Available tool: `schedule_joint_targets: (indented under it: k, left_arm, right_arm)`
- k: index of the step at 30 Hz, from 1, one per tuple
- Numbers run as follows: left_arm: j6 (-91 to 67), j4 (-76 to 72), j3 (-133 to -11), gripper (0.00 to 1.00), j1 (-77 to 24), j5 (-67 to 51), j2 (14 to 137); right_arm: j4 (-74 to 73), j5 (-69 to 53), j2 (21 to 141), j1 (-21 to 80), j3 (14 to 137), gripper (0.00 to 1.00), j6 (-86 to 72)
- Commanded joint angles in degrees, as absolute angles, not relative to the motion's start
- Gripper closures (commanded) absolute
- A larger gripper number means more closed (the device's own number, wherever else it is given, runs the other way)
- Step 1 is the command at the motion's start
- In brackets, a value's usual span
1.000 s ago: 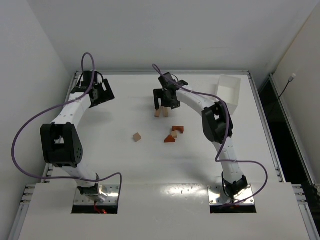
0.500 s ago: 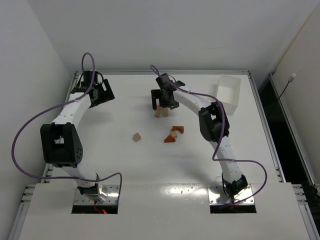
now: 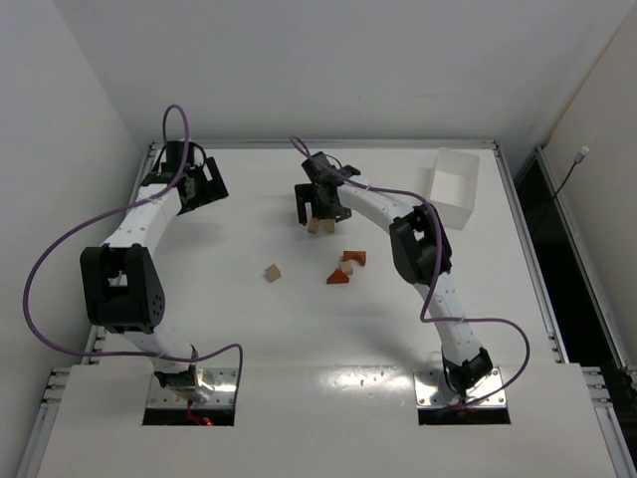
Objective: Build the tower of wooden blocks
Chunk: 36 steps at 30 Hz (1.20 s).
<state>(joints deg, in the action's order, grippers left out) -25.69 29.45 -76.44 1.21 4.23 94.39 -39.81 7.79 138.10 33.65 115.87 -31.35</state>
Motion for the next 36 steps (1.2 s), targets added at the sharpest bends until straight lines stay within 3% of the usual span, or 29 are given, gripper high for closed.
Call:
schedule_joint_targets:
  k: [1, 14, 16, 23, 30, 32, 36]
  left_arm:
    - [-25.2, 28.0, -77.3, 0.19, 2.1, 3.5, 92.9]
    - [-25.2, 28.0, -78.6, 0.19, 2.1, 2.5, 94.5]
    - [-25.2, 28.0, -79.1, 0.19, 2.6, 2.5, 94.5]
    - [-25.2, 28.0, -79.1, 0.19, 2.6, 1.9, 95.6]
    - [-25.2, 28.0, -79.1, 0.19, 2.6, 1.4, 95.6]
    - [-25.2, 28.0, -79.1, 0.19, 2.6, 1.4, 95.6]
    - [-25.2, 28.0, -79.1, 0.19, 2.6, 0.9, 96.2]
  right_arm:
    - [-40.0, 10.7, 139.2, 34.0, 118.1, 0.08, -32.3]
    - [-39.5, 11.2, 142.0, 34.0, 120.0, 0.08, -32.3]
    - [-39.5, 11.2, 142.0, 34.0, 120.0, 0.12, -32.3]
    - [-39.5, 11.9, 141.5, 34.0, 118.7, 0.47, -32.3]
    - [-39.5, 12.5, 141.0, 34.0, 118.1, 0.62, -32.3]
    - [-39.5, 13.0, 140.4, 34.0, 117.6, 0.62, -32.3]
    - [-40.0, 13.0, 139.0, 34.0, 115.1, 0.48, -33.5]
